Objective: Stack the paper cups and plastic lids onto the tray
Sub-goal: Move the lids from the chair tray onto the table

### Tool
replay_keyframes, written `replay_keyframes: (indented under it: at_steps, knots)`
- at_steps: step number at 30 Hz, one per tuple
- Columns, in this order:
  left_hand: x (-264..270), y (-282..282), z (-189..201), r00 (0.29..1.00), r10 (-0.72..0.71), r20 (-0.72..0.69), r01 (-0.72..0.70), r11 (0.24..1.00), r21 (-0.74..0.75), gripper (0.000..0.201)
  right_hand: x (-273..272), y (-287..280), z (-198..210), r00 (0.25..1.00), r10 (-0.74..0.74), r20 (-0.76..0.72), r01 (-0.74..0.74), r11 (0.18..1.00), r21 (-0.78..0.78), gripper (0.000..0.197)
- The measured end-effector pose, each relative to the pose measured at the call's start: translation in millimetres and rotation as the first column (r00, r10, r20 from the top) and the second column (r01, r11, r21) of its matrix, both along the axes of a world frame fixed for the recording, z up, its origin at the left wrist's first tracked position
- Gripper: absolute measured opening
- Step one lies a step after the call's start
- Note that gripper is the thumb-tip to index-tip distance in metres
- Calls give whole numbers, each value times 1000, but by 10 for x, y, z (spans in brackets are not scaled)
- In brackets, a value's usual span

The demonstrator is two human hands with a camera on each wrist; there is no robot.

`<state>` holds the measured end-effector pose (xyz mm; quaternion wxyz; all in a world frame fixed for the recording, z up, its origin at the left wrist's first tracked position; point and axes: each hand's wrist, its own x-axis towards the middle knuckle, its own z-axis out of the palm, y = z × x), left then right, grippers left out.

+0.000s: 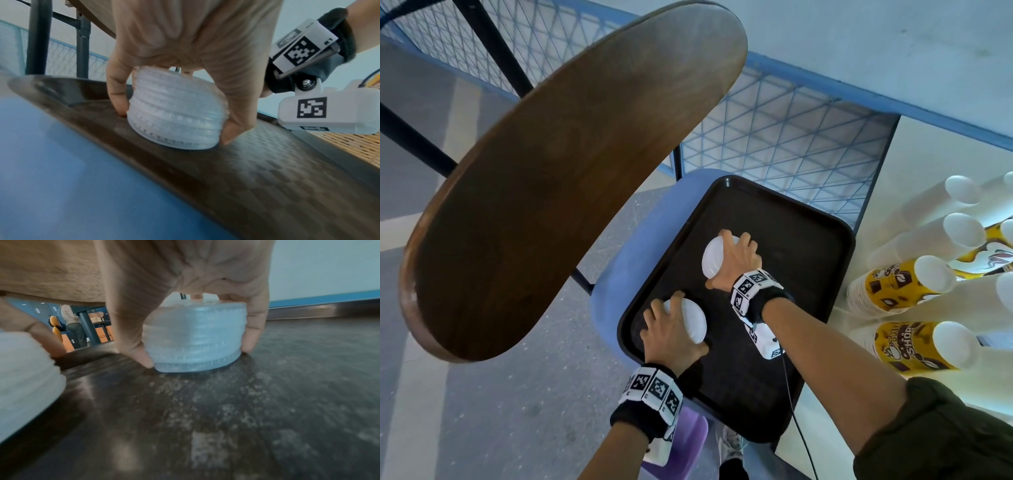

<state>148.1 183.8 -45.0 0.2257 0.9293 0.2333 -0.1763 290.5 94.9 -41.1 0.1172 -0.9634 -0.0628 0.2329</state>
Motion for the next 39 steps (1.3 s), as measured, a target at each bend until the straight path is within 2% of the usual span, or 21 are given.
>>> replay_keyframes:
  at_steps: [7, 10, 13, 15, 17, 20, 23, 26, 27, 30, 33, 36, 39]
  knots:
    - [-2, 187, 203, 987, 134, 93, -127, 989, -70, 95, -2, 10, 279, 990, -140, -35, 144, 978, 150, 97]
    - [81, 304, 440, 967, 163, 193, -148, 985, -89, 94, 22, 63, 568, 977, -211, -33, 211, 927, 311, 95]
    - [242, 401, 843, 925, 206, 319, -180, 978, -109, 92, 69, 138, 958, 970, -243, -5, 217, 855, 471, 95]
    - [370, 433, 1204, 866, 263, 425, -213, 964, -162, 93, 102, 164, 1280, 957, -290, 24, 222, 780, 586, 93]
    - [487, 432, 1569, 789, 250, 562, -187, 968, -170, 91, 131, 140, 1656, 936, -352, 24, 234, 672, 703, 91]
    - [628, 331, 2122, 654, 235, 719, -114, 970, -213, 88, 139, -55, 2287, 892, -452, -33, 254, 438, 862, 92]
    - [811, 47, 2622, 554, 241, 797, 11, 955, -296, 95, 42, -494, 2908, 864, -500, -58, 196, 229, 954, 95]
    - [985, -477, 2966, 445, 248, 860, 162, 923, -350, 89, -157, -1128, 3417, 829, -560, -7, 102, 140, 985, 95]
    - [1009, -679, 3049, 429, 235, 872, 202, 916, -347, 87, -236, -1366, 3536, 812, -584, 15, 68, 121, 990, 95]
    - [1000, -1373, 3290, 423, 85, 902, 327, 914, -240, 89, -481, -2090, 3732, 745, -664, 67, 2, 103, 995, 95]
    - [902, -2126, 3427, 422, -11, 906, 448, 872, -198, 88, -744, -2808, 3755, 665, -738, 110, 9, 155, 988, 102]
    - [776, -2897, 3402, 451, -107, 886, 535, 827, -173, 84, -1000, -3540, 3598, 610, -780, 141, 60, 223, 973, 99]
    - [587, -3631, 3232, 497, -179, 849, 587, 790, -176, 84, -1264, -4266, 3272, 557, -814, 163, 152, 293, 944, 94]
